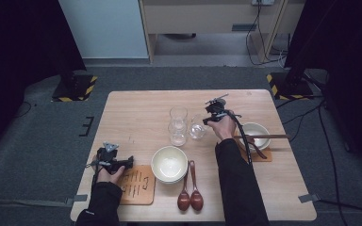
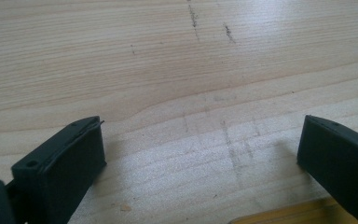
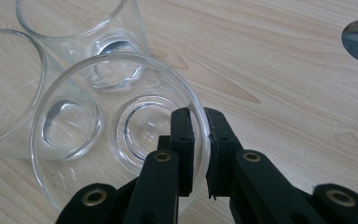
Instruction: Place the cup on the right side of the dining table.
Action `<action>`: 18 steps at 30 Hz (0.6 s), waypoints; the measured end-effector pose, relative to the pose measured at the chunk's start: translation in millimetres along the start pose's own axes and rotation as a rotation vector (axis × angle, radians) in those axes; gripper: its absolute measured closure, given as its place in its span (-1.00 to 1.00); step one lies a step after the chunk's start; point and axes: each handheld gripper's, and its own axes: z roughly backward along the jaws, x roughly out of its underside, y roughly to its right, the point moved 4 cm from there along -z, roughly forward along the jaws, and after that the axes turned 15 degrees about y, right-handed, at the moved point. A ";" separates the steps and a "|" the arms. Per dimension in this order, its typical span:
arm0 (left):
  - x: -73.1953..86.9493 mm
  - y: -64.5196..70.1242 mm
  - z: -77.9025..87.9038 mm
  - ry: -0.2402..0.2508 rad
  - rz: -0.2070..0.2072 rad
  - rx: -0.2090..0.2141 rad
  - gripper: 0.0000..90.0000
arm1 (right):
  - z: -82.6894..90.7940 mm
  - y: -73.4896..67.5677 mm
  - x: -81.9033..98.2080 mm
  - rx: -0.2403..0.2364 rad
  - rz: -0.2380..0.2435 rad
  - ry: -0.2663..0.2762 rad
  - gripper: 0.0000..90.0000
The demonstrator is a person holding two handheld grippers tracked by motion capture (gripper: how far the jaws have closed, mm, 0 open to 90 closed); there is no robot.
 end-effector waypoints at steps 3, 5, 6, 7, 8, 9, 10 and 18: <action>0.0 0.0 0.0 0.000 0.000 0.000 -1.00 | 4.4 0.9 -1.7 -0.006 0.004 0.018 0.86; 0.0 0.0 0.0 0.000 0.000 0.000 -1.00 | 8.4 0.6 -4.1 -0.010 -0.001 0.030 0.86; 0.0 0.0 0.0 0.000 0.000 0.000 -1.00 | 10.5 0.6 -5.5 -0.013 -0.001 0.038 0.86; 0.0 0.0 0.0 0.000 0.000 0.000 -1.00 | 12.5 0.3 -7.1 -0.014 -0.002 0.045 0.86; 0.0 0.0 0.0 0.000 0.000 0.000 -1.00 | 14.7 0.1 -8.6 -0.019 0.001 0.053 0.86; 0.0 0.0 0.0 0.000 0.000 0.000 -1.00 | 17.3 -0.5 -10.9 -0.020 -0.001 0.063 0.86; 0.0 0.0 0.0 0.000 0.000 0.000 -1.00 | 18.9 -0.7 -12.2 -0.022 0.000 0.070 0.87; 0.0 0.0 0.0 0.000 0.000 0.000 -1.00 | 35.6 3.2 -24.8 -0.023 -0.004 0.145 0.87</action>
